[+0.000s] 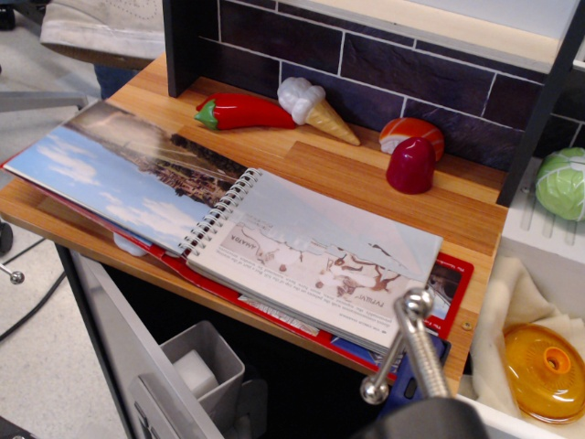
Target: Open book
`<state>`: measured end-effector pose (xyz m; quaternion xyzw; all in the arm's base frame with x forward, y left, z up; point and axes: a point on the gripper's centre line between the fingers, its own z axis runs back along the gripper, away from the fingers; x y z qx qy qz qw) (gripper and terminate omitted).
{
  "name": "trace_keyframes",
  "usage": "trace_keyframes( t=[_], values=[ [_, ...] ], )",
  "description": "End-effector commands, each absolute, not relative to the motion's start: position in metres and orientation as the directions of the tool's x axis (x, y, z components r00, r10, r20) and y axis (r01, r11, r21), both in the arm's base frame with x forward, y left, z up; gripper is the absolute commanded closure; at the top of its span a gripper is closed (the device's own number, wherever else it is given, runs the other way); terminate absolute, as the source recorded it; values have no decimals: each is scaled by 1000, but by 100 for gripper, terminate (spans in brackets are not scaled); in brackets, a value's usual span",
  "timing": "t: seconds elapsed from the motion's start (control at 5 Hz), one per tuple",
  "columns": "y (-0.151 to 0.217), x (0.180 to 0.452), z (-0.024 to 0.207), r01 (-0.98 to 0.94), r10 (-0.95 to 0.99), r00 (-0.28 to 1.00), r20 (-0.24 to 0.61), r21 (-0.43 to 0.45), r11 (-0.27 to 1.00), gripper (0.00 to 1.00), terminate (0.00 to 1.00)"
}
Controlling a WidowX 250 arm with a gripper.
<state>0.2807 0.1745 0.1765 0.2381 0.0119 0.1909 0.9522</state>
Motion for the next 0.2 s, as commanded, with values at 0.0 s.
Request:
trace_keyframes(
  t=[0.0],
  values=[
    [163,282,201,-298,274,954,119,326,897,0,100]
  ],
)
